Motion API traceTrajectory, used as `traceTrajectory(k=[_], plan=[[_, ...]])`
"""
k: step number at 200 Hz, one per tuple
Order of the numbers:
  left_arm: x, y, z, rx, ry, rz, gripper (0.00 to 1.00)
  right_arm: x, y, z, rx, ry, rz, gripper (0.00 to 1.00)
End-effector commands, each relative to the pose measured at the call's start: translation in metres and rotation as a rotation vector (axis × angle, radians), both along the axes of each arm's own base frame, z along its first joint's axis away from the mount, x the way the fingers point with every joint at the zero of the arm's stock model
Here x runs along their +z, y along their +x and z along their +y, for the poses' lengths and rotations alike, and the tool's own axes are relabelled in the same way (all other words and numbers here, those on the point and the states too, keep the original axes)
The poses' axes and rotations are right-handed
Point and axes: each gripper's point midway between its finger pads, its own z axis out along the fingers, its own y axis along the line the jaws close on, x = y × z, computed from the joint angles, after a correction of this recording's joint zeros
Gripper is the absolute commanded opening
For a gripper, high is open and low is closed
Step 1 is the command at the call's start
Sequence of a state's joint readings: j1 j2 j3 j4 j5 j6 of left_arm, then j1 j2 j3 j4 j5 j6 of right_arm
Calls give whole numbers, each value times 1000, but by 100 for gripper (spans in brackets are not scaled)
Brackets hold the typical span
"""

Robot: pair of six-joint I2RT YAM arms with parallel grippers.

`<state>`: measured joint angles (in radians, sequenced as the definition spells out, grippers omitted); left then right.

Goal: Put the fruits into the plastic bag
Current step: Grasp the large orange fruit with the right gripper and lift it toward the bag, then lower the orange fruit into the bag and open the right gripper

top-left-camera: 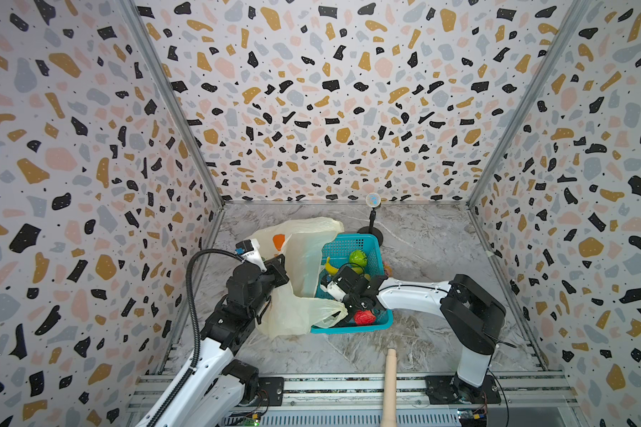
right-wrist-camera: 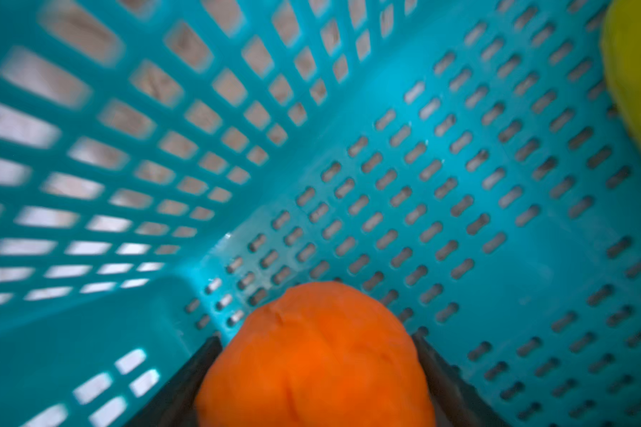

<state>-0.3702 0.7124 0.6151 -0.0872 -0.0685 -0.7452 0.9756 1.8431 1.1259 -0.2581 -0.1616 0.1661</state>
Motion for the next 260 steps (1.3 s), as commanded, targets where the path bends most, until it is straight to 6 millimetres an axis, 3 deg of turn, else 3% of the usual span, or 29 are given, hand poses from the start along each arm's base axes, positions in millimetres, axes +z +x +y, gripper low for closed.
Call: traceTrajectory(k=[1, 33, 65, 98, 122, 165, 199, 224, 260], plan=[[5, -1, -1, -4, -14, -31, 0, 9, 3, -2, -23, -5, -15, 67], [5, -1, -2, -7, -16, -30, 0, 36, 20, -6, -68, 33, -88, 56], [6, -1, -3, -13, -20, -33, 0, 82, 40, -2, -105, 127, -153, 53], [5, -2, -3, -13, -24, -33, 0, 134, 46, 26, -35, 255, -201, 53], [4, -3, -1, -8, -25, -34, 0, 157, 46, 57, 23, 345, -195, 54], [7, -4, -3, -15, -34, -39, 0, 164, 42, 122, 132, 406, -150, 57], [9, -4, -3, -19, -41, -45, 0, 161, 36, 161, 188, 427, -86, 77], [11, -4, -4, -20, -43, -48, 0, 163, 35, 166, 193, 445, -79, 81], [9, -3, -4, -19, -42, -46, 0, 173, 41, 146, 151, 446, -124, 84]])
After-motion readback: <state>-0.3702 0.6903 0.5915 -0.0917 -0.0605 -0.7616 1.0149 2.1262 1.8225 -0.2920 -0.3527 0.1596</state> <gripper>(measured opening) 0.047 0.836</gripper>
